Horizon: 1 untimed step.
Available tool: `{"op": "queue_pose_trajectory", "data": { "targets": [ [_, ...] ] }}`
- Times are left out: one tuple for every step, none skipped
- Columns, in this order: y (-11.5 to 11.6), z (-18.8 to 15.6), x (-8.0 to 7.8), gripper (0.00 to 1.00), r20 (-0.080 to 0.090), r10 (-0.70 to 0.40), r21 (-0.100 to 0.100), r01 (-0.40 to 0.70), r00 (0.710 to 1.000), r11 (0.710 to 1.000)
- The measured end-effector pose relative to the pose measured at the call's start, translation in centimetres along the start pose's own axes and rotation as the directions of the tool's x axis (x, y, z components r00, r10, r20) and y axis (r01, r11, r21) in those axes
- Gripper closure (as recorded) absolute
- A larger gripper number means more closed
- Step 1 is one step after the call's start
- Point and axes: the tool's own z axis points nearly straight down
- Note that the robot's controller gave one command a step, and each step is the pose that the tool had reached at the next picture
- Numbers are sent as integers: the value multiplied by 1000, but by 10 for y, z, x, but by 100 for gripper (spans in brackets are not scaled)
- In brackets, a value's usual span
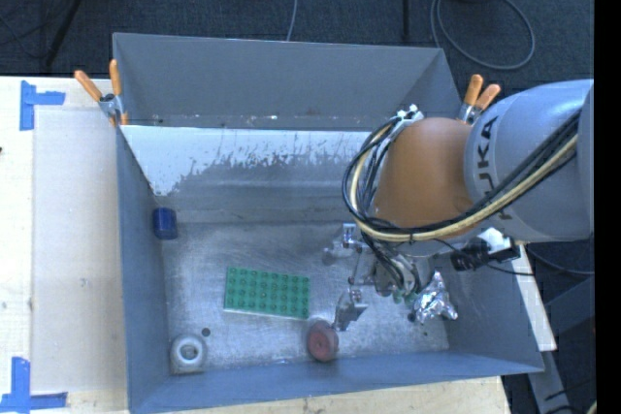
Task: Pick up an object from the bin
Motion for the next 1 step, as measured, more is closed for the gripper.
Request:
{"op": "queue_pose_trajectory", "data": {
  "targets": [
    [57, 60, -5, 0, 16, 0, 1, 0, 1000, 1000]
  ]
}}
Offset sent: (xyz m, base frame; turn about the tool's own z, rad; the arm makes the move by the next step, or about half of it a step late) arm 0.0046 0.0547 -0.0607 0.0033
